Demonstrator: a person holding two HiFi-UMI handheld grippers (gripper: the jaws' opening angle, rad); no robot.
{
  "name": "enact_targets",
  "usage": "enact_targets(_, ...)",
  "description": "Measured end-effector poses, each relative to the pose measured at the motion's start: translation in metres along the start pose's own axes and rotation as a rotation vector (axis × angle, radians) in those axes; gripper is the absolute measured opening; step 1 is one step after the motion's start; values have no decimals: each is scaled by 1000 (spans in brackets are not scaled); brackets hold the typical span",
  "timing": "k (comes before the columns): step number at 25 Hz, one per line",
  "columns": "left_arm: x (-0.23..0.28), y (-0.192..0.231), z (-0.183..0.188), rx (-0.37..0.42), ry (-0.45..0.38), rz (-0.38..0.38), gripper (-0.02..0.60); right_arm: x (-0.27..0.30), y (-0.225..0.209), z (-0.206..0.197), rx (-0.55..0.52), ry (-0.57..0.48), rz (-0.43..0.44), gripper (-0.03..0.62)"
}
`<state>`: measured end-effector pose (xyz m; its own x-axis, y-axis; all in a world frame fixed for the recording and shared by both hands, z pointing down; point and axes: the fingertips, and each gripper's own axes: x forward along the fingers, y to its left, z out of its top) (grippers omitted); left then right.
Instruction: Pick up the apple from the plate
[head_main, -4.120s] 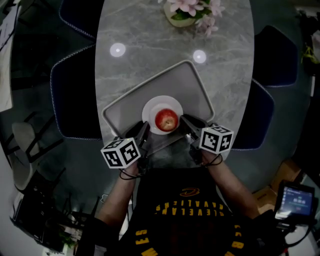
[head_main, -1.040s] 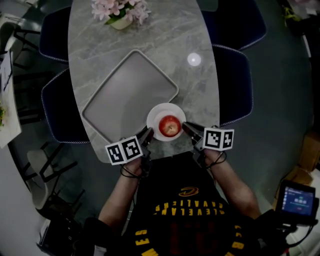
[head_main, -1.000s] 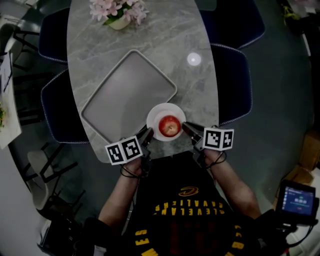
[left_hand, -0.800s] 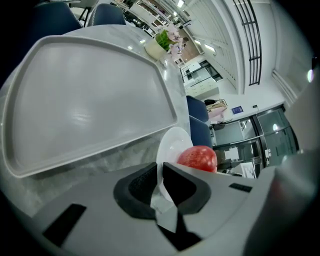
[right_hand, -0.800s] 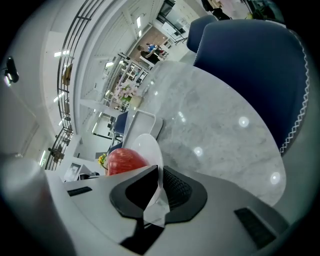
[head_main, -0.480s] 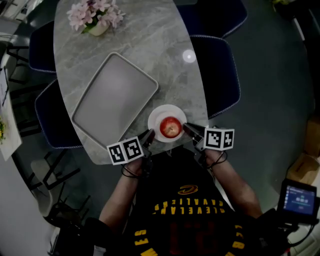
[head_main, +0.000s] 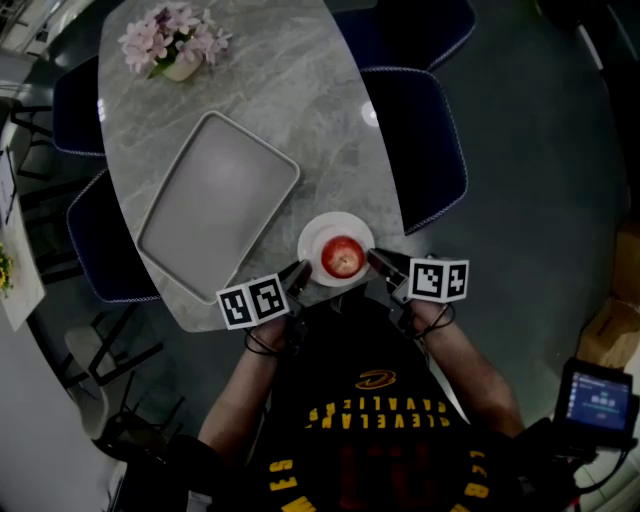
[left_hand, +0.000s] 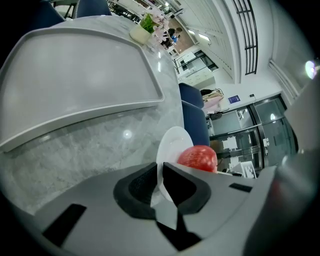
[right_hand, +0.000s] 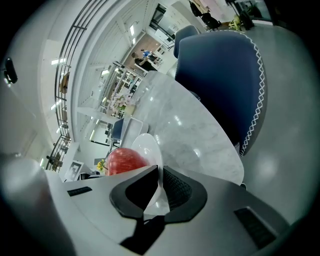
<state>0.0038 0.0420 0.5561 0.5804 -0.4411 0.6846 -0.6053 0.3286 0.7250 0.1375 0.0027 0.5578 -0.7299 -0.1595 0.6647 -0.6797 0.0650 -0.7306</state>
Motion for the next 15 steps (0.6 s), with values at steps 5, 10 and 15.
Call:
enact_targets(5,9,-5,-7,6,22,-2,40,-8,-10,-1,10,-14,-13,41)
enact_targets(10,24,0,-6,13,38,4,40,-1,-25,0,29,-19,-18,41)
enact_targets(15,32,-2,-8,14,45,-4,40,-4,-34,1,43,-37,-23,41)
